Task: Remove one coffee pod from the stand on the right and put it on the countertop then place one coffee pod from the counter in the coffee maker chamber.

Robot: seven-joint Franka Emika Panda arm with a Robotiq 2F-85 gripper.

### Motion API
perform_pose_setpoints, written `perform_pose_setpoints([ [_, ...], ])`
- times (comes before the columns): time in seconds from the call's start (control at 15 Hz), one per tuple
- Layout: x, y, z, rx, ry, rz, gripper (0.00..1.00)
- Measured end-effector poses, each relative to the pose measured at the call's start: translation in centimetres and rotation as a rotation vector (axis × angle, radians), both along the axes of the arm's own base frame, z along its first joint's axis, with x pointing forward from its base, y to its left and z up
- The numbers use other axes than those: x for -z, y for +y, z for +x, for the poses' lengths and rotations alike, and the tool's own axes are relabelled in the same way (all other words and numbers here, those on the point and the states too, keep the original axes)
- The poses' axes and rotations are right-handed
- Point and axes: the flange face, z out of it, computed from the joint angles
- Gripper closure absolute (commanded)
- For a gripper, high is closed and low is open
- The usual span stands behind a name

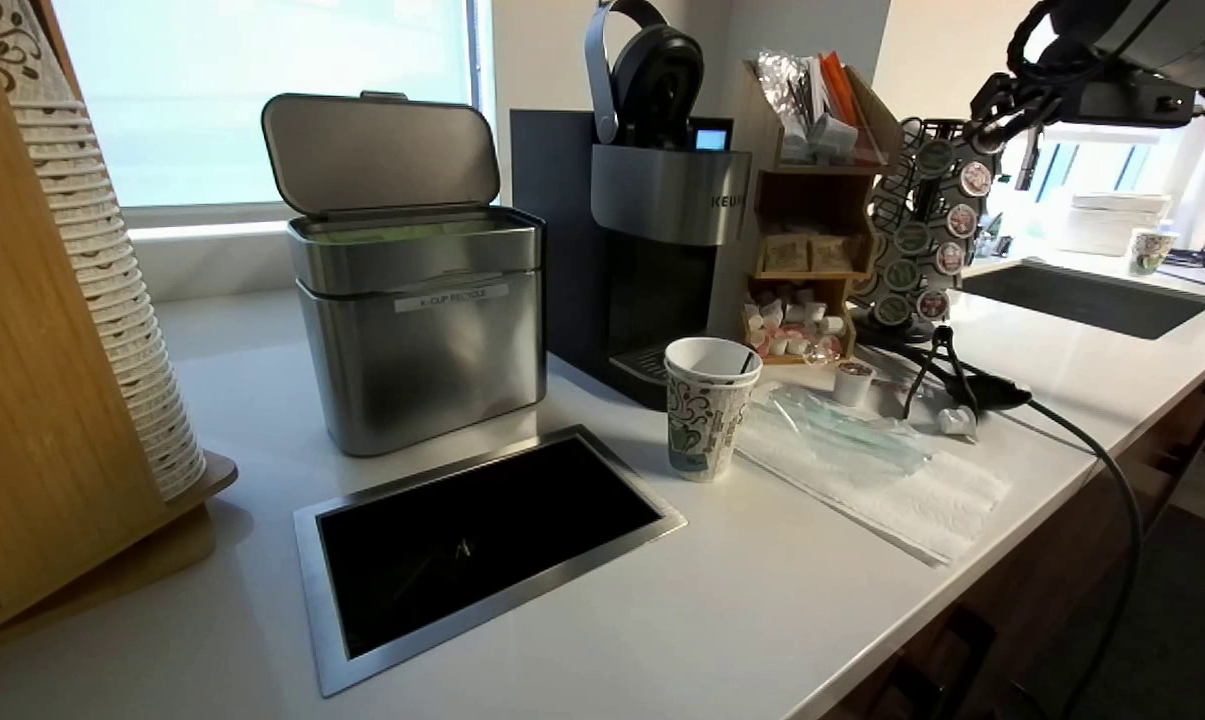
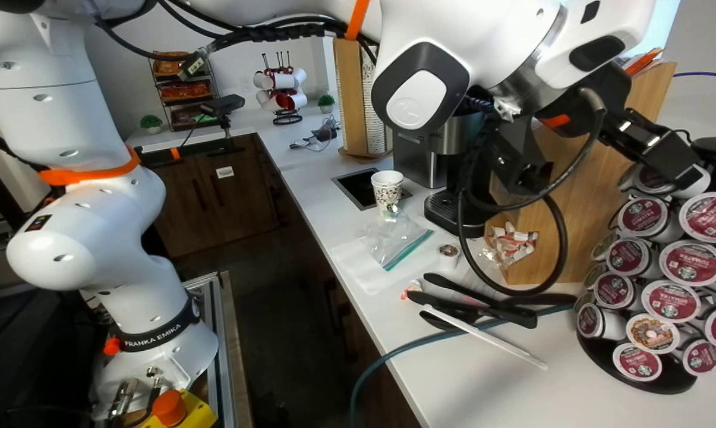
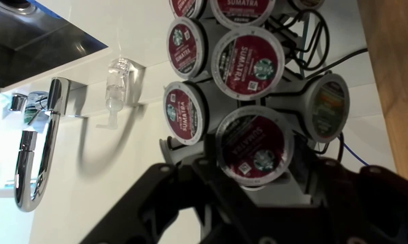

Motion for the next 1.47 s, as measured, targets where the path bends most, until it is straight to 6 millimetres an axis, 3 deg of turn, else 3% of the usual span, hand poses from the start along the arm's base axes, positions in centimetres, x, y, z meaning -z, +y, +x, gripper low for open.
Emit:
perform_pose_setpoints([
  [0.87, -0.8, -1.0, -1.8, 0.052, -0.012, 0.088, 0.71],
  [1.13, -2.5, -0.6, -2.8, 0.035, -0.01, 0.166, 0.71],
  [1.47, -5.5, -0.8, -5.6, 0.059, -0.086, 0.201, 0.71],
])
